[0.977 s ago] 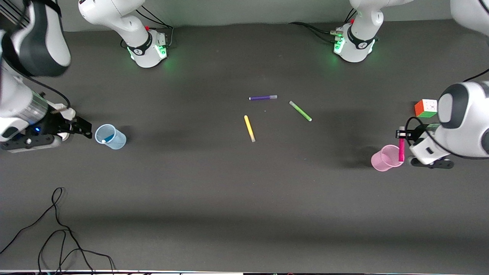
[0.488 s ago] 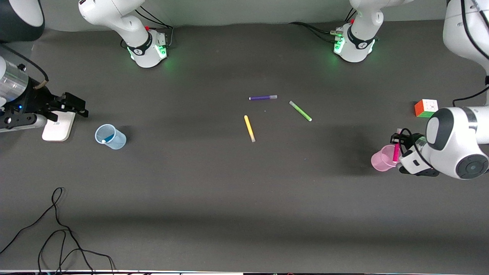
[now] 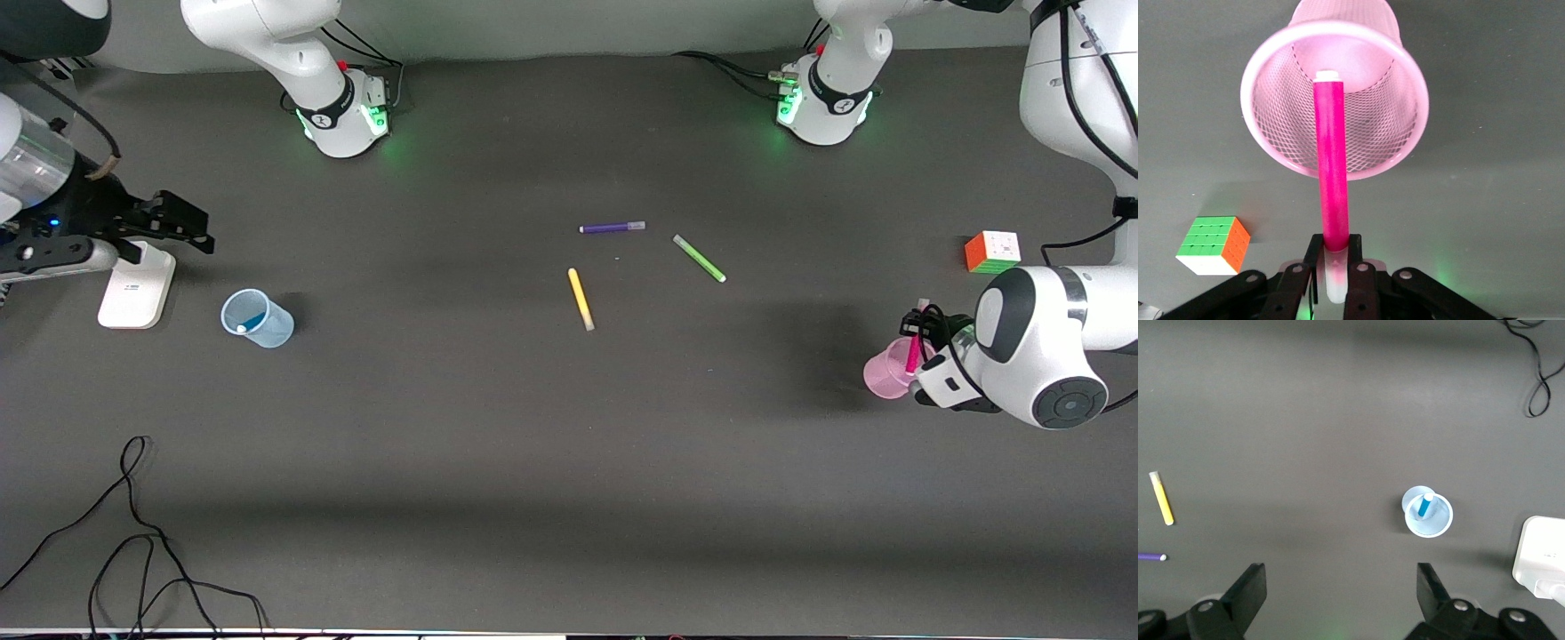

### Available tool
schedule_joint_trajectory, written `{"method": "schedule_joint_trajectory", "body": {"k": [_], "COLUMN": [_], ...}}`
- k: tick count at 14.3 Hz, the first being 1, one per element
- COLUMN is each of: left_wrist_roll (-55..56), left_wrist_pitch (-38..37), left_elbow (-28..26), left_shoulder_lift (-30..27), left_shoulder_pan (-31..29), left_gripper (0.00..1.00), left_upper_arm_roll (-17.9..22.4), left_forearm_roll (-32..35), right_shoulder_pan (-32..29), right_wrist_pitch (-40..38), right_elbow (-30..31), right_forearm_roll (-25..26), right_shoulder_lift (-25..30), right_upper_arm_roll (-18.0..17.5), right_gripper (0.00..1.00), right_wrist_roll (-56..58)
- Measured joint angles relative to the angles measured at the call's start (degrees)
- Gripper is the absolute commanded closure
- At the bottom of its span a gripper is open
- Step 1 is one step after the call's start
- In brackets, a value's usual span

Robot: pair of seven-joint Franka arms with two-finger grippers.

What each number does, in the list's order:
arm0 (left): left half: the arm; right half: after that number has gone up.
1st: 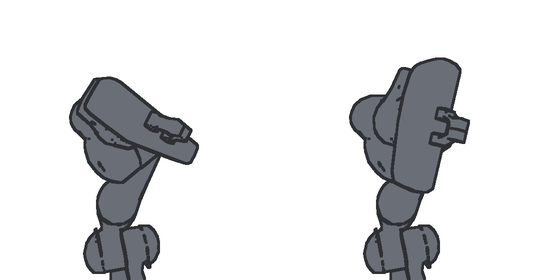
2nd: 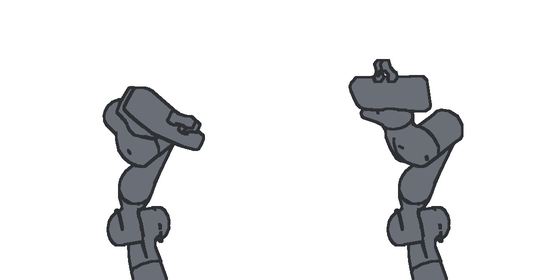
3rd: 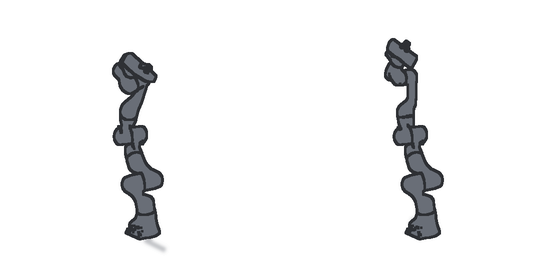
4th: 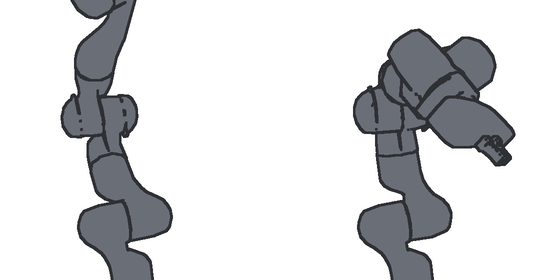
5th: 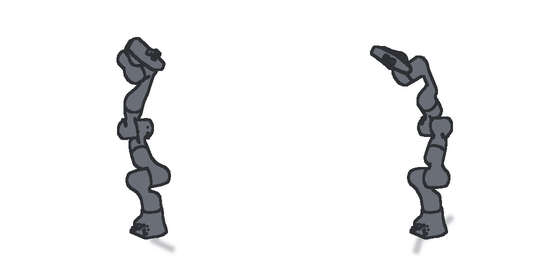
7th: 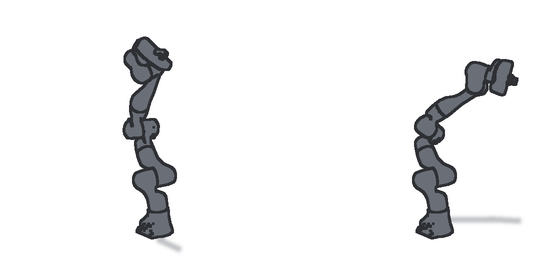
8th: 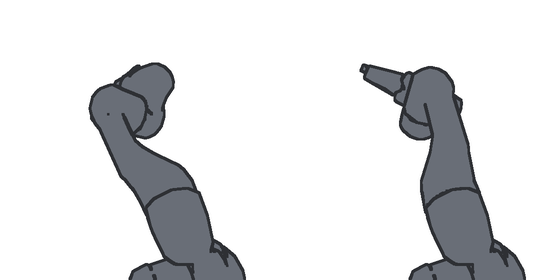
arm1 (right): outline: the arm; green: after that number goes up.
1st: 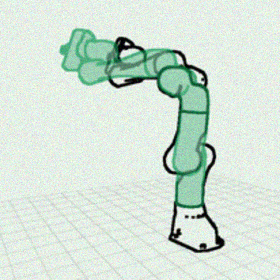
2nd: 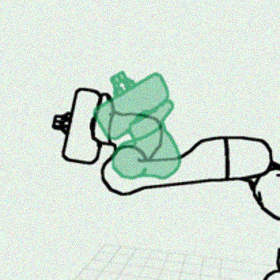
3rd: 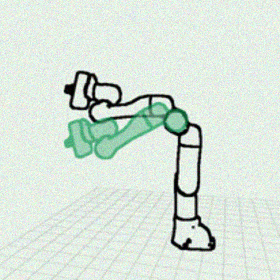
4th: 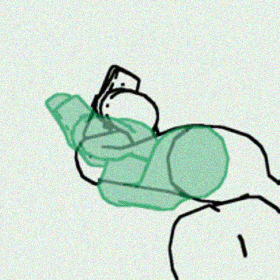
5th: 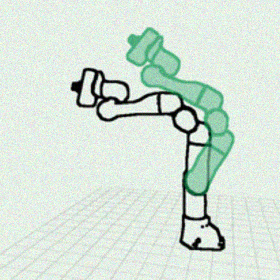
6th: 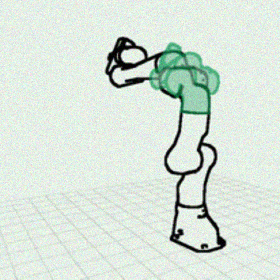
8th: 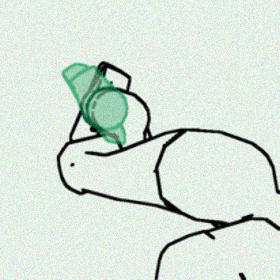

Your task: Place pink and blue markers in matching cups

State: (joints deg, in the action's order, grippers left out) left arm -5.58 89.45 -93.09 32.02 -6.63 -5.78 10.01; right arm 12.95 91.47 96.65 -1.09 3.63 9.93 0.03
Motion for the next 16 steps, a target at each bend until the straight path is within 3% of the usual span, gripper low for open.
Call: {"method": "schedule_joint_trajectory", "body": {"k": [1,4,8,12,16], "left_wrist_roll": [0.0,0.0,-1.85,-3.73,-3.86], "left_wrist_pitch": [0.0,-0.23,-3.89,-4.24,-2.52], "left_elbow": [0.06,1.43,8.62,10.61,8.09], "left_shoulder_lift": [0.25,0.68,-0.98,-9.74,-18.09], "left_shoulder_pan": [0.04,0.11,0.08,-0.13,-0.16], "left_gripper": [0.0,0.0,0.0,0.0,0.0], "left_upper_arm_roll": [-0.02,-0.17,-0.42,-0.39,-0.4], "left_forearm_roll": [0.22,0.35,0.33,-1.43,-3.76], "right_shoulder_pan": [-1.77,-5.56,-5.92,-6.03,-6.03], "right_wrist_pitch": [0.29,0.74,1.6,1.74,1.75], "right_elbow": [0.24,0.45,0.5,0.52,0.5], "right_forearm_roll": [0.0,0.08,0.1,0.1,0.1], "right_shoulder_lift": [-0.12,-0.76,-1.18,-1.19,-1.19], "right_upper_arm_roll": [-1.46,-6.48,-6.95,-6.95,-6.96], "right_gripper": [0.0,0.0,0.0,0.0,0.0], "right_wrist_roll": [0.0,-0.02,-0.03,-0.03,-0.03]}}
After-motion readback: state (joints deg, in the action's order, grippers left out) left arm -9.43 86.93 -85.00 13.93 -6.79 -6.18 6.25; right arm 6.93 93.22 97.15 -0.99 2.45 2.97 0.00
